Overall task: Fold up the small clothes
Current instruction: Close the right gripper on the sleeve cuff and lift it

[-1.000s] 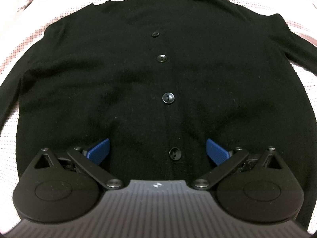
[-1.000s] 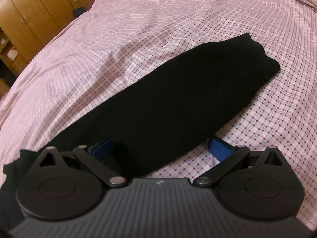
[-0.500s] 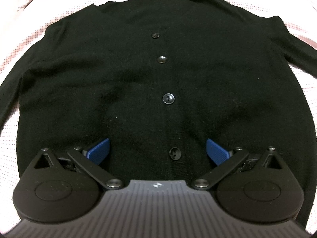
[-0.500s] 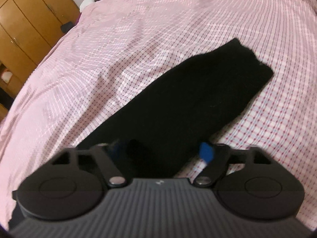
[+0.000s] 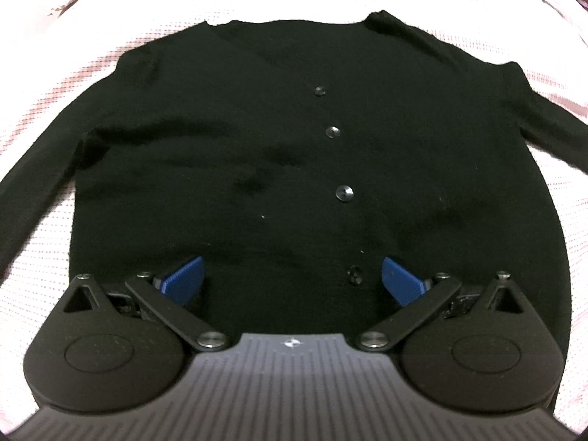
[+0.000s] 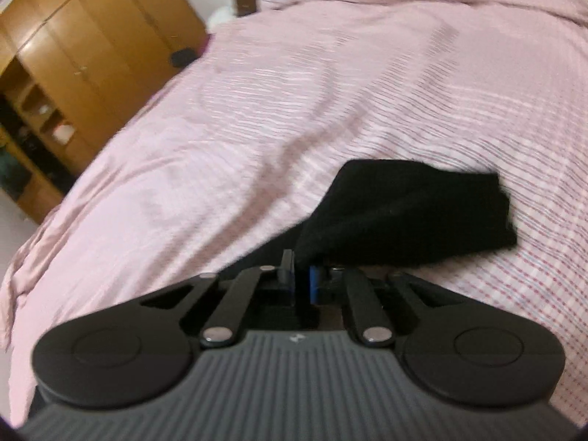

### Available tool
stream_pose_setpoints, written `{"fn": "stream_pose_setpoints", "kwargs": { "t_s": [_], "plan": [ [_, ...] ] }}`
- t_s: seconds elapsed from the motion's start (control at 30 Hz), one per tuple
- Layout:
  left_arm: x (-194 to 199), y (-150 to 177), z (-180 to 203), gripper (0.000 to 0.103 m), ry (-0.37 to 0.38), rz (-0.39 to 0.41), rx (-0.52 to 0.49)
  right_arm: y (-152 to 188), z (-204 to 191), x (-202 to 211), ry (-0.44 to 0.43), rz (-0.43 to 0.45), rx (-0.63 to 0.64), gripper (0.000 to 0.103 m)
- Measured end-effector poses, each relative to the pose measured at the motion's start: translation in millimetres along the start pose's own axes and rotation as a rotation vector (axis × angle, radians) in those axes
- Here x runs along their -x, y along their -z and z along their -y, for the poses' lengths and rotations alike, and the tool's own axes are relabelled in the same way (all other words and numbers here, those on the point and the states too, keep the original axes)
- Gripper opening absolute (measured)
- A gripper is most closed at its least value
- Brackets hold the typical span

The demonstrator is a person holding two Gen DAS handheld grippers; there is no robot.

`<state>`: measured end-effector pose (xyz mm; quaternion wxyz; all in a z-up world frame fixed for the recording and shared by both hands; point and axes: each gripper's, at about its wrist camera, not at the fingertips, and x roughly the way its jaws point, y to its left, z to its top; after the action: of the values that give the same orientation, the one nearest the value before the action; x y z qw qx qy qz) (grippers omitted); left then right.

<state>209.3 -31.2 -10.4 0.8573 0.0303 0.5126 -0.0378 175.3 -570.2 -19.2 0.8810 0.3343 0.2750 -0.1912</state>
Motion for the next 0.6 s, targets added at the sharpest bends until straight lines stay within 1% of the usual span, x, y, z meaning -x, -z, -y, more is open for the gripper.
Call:
{"fn": "stream_pose_setpoints", "kwargs": {
  "t_s": [0.3, 0.6],
  "plan": [
    [8, -1, -16, 0.103, -0.009, 0.019, 0.032, 9, -75, 25, -0.170, -0.001, 0.151, 0.010],
    [12, 0, -37, 0.103, -0.021, 0.033, 0.067, 32, -155, 45, -0.336, -0.018, 0.269, 0.010]
  ]
}}
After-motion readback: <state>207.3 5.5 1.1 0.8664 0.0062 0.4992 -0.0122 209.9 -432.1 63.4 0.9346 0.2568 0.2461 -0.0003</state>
